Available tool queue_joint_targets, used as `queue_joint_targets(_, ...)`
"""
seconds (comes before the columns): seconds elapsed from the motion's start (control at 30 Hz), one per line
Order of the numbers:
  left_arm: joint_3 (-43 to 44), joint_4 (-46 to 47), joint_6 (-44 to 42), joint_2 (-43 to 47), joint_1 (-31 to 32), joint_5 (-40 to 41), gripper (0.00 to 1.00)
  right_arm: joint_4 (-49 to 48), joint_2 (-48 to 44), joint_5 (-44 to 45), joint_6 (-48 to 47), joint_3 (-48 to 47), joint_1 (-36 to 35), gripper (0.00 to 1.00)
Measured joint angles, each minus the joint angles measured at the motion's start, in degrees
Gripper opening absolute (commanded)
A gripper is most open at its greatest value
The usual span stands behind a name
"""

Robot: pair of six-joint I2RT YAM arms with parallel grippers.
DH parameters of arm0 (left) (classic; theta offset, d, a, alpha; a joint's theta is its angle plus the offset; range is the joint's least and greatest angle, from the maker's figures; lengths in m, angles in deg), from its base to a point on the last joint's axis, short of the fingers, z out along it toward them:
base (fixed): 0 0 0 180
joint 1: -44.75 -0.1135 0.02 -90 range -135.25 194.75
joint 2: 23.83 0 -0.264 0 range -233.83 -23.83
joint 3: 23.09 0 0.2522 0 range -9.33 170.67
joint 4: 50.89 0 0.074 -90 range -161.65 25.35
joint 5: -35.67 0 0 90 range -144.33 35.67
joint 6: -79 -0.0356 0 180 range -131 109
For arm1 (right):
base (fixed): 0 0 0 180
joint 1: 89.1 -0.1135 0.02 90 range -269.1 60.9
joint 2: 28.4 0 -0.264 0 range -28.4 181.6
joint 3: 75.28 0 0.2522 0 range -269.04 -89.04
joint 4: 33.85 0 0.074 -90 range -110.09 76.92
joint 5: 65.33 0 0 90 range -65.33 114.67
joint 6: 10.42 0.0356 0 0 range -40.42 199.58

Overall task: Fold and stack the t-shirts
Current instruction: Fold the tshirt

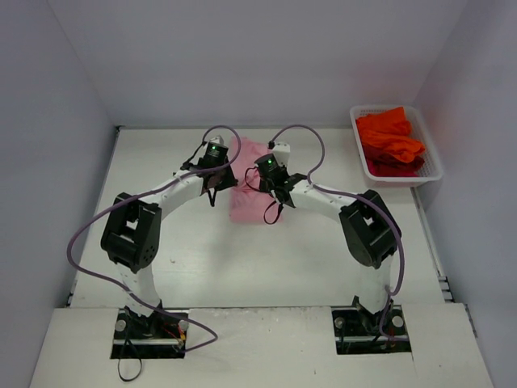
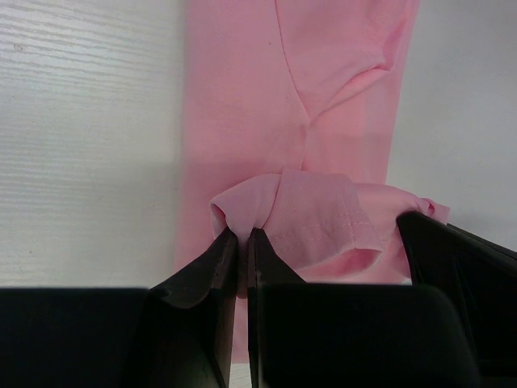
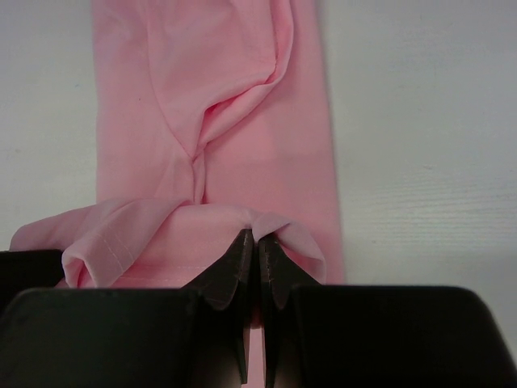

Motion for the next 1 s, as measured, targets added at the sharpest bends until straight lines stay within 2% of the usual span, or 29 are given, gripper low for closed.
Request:
queue_joint_targets(0.8,1.62,0.63,-0.22,-2.16,-0.90,0.11,0.00,-1.95,4.61,-1.62,-0.57,-2.62,1.03,0.00)
queue_joint_targets(0.83,1.62,0.66,-0.24,-2.16,-0.90,0.22,0.03,-2.01,4.63,-1.62,-0.63,-2.67,1.03,0.00)
queue_joint_targets(0.87,1.62,0.66,-0.28,-2.16,-0.90,0.28,0.12,-2.16,4.70,-1.62,-0.70,-2.69,1.03,0.00)
queue_joint_targets(0.9,1.62,0.66,-0.57,-2.16,-0.90,0.44,0.26,-2.25,4.79,-1.64,-0.76,-2.69,1.05,0.00)
queue_joint_targets(0.93,1.62,0.66,-0.87,-2.19,-0.90,0.57,0.32,-2.27,4.92,-1.64,-0.92,-2.69,1.05,0.01)
queue_joint_targets(0.97,1.62,0.63,-1.05,-2.23,-0.90,0.74,0.38,-2.29,5.11,-1.62,-1.05,-2.69,1.07,0.05)
queue_joint_targets(1.0,1.62,0.63,-1.11,-2.27,-0.94,1.01,0.48,-2.34,5.38,-1.62,-1.16,-2.71,1.11,0.15)
